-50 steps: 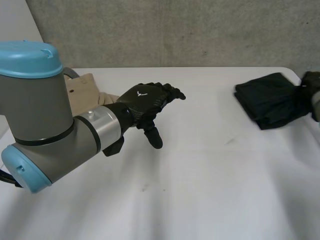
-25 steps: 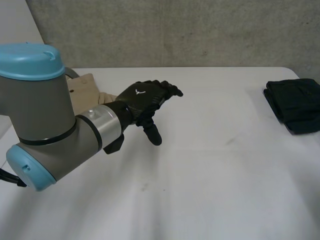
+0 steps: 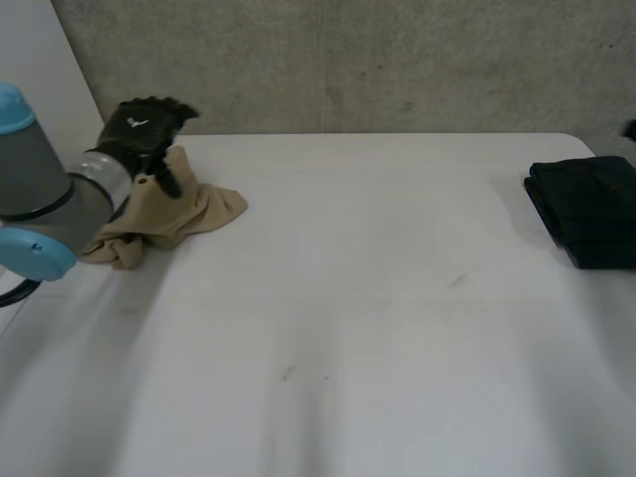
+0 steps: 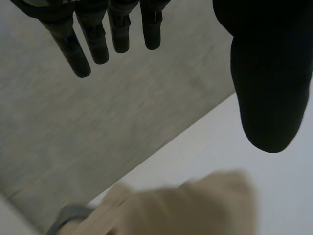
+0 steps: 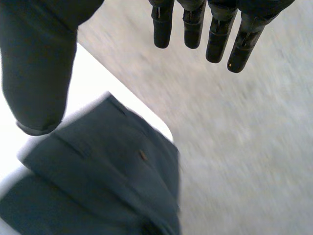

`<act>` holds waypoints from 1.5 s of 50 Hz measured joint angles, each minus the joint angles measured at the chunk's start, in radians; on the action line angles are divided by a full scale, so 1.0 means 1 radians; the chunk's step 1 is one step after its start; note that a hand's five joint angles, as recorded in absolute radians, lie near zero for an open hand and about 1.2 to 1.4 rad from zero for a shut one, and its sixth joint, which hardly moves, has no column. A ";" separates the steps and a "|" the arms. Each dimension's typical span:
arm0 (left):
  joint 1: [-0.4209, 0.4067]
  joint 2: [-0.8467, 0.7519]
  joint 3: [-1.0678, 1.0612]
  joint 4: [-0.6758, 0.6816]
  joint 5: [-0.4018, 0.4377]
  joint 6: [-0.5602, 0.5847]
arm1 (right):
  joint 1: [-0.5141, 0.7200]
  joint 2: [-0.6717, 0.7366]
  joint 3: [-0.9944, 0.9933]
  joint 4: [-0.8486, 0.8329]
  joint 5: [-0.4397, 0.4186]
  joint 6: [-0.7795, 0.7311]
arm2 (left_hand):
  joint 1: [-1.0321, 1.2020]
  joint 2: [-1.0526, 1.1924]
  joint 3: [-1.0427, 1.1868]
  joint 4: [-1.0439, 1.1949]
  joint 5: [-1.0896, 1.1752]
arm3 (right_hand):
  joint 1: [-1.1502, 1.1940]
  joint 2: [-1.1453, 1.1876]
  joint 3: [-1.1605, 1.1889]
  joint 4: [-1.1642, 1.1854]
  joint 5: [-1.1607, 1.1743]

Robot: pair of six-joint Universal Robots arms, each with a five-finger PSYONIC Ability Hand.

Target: Fold the laundry.

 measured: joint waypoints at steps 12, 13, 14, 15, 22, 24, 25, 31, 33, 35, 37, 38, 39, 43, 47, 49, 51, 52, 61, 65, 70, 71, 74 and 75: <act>0.173 -0.220 0.086 0.144 0.047 0.129 | 0.242 -0.285 0.435 -0.234 -0.105 -0.002 | 0.000 0.000 0.000 0.000 0.000 | 0.000 0.000 0.000 0.000 0.001; 0.187 -0.248 0.103 0.154 0.056 0.140 | 0.276 -0.309 0.479 -0.254 -0.107 -0.002 | 0.000 0.000 0.000 0.000 0.000 | 0.000 0.000 0.000 0.000 0.001; 0.187 -0.248 0.103 0.154 0.056 0.140 | 0.276 -0.309 0.479 -0.254 -0.107 -0.002 | 0.000 0.000 0.000 0.000 0.000 | 0.000 0.000 0.000 0.000 0.001; 0.203 -0.293 0.133 0.163 0.071 0.151 | 0.323 -0.342 0.542 -0.278 -0.107 -0.005 | 0.000 0.000 0.000 0.000 0.000 | 0.000 0.000 0.000 0.000 0.001; 0.211 -0.381 0.204 0.153 0.092 0.161 | 0.364 -0.373 0.619 -0.290 -0.100 -0.030 | 0.571 0.538 0.511 0.521 0.502 | 0.000 0.000 0.000 0.000 0.001; 0.209 -0.390 0.212 0.150 0.090 0.161 | 0.363 -0.373 0.625 -0.288 -0.097 -0.041 | 0.861 0.846 0.835 0.847 0.824 | 0.000 0.000 0.000 0.000 0.001; 0.204 -0.395 0.214 0.148 0.086 0.161 | 0.360 -0.372 0.629 -0.285 -0.093 -0.052 | 0.903 0.934 0.917 0.931 0.906 | 0.000 0.000 0.000 0.000 0.001; 0.163 -0.356 0.158 0.158 0.026 0.162 | 0.347 -0.374 0.631 -0.278 -0.066 -0.071 | 0.904 0.981 0.972 0.987 0.939 | 0.000 0.000 0.000 0.000 0.001; 0.140 -0.306 0.104 0.169 0.007 0.164 | 0.344 -0.377 0.630 -0.277 -0.052 -0.073 | 0.904 0.981 0.972 0.987 0.939 | 0.000 0.000 0.000 0.000 0.001; 0.117 -0.253 0.048 0.179 -0.003 0.163 | 0.343 -0.382 0.629 -0.276 -0.039 -0.073 | 0.904 0.981 0.972 0.987 0.939 | 0.000 0.000 0.000 0.000 0.001; 0.084 -0.188 -0.016 0.186 -0.002 0.158 | 0.343 -0.388 0.628 -0.277 -0.030 -0.073 | 0.904 0.981 0.972 0.987 0.939 | 0.000 0.000 0.000 0.000 0.001; 0.069 -0.161 -0.043 0.188 0.000 0.155 | 0.342 -0.390 0.628 -0.277 -0.027 -0.072 | 0.904 0.982 0.972 0.987 0.942 | 0.000 0.000 0.000 0.000 0.001; 0.058 -0.143 -0.060 0.188 0.001 0.151 | 0.342 -0.391 0.628 -0.277 -0.025 -0.072 | 0.904 0.982 0.972 0.987 0.942 | 0.000 0.000 0.000 0.000 0.001; -0.058 0.021 -0.216 0.171 0.033 0.080 | 0.343 -0.406 0.624 -0.279 -0.017 -0.069 | 0.904 0.986 0.976 0.987 0.946 | 0.000 0.000 0.000 0.000 0.001; -0.222 0.200 -0.390 0.115 0.101 -0.072 | 0.343 -0.418 0.612 -0.279 -0.009 -0.063 | 0.904 0.992 0.983 0.993 0.946 | 0.000 0.000 0.000 0.000 0.001; -0.261 0.229 -0.423 0.103 0.122 -0.101 | 0.344 -0.419 0.609 -0.279 -0.006 -0.062 | 0.904 0.992 0.984 0.993 0.946 | 0.000 0.000 0.000 0.000 0.001; -0.336 0.270 -0.480 0.084 0.168 -0.141 | 0.347 -0.420 0.604 -0.279 0.000 -0.061 | 0.904 0.993 0.984 0.997 0.946 | 0.000 0.000 0.000 0.000 0.001; -0.370 0.284 -0.503 0.076 0.190 -0.152 | 0.348 -0.420 0.600 -0.279 0.003 -0.061 | 0.881 0.973 0.964 0.977 0.929 | 0.000 0.000 0.000 0.000 0.001; -0.479 0.336 -0.574 0.012 0.229 -0.082 | 0.358 -0.403 0.563 -0.271 0.009 -0.063 | -0.033 -0.008 -0.006 -0.004 0.000 | 0.000 0.000 0.000 0.000 0.001; -0.412 0.360 -0.552 -0.020 0.140 -0.051 | 0.365 -0.373 0.530 -0.248 0.006 -0.064 | -0.033 -0.010 -0.008 -0.006 0.000 | 0.000 0.000 0.000 0.000 0.001; -0.323 0.422 -0.539 -0.037 0.060 -0.077 | 0.414 -0.341 0.488 -0.186 -0.003 -0.063 | -0.033 -0.010 -0.008 -0.006 0.000 | 0.000 0.000 0.000 0.000 0.001; -0.311 0.432 -0.541 -0.038 0.053 -0.086 | 0.430 -0.334 0.477 -0.169 -0.006 -0.063 | -0.033 -0.010 -0.008 -0.006 0.000 | 0.000 0.000 0.000 0.000 0.001; -0.267 0.475 -0.550 -0.042 0.037 -0.123 | 0.479 -0.308 0.445 -0.117 -0.017 -0.063 | -0.033 -0.010 -0.008 -0.006 0.000 | 0.000 0.000 0.000 0.000 0.001; -0.243 0.500 -0.560 -0.045 0.031 -0.144 | 0.503 -0.294 0.427 -0.089 -0.024 -0.063 | -0.033 -0.010 -0.008 -0.006 0.000 | 0.000 0.000 0.000 0.000 0.001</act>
